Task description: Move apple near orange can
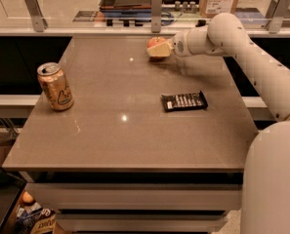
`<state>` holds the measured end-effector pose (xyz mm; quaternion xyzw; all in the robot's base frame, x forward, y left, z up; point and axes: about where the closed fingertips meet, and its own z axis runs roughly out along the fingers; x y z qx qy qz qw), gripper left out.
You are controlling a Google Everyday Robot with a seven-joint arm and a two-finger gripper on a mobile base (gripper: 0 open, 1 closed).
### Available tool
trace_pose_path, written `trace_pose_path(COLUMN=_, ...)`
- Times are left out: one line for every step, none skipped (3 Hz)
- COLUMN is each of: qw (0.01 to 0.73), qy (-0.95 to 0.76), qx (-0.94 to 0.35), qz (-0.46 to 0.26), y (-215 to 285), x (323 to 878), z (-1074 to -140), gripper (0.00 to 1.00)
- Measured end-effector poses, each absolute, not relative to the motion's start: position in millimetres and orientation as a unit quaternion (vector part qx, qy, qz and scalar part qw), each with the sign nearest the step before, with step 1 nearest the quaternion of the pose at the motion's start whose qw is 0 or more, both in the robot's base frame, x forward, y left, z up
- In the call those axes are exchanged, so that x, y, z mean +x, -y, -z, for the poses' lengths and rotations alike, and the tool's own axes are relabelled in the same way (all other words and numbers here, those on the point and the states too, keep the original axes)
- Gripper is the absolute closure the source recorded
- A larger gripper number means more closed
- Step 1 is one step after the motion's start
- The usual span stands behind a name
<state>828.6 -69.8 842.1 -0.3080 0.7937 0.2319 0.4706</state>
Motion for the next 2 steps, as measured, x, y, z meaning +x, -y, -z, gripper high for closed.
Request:
trace_pose_path(qw=0.466, qy=-0.791, qx=-0.306, qz=-0.251, y=78.9, x=825.9, z=-848.7, gripper=1.00)
trace_pose_path(qw=0.467, qy=-0.788, qx=-0.309, qz=-0.254, y=90.0, x=814.3, z=-864.8, gripper=1.00)
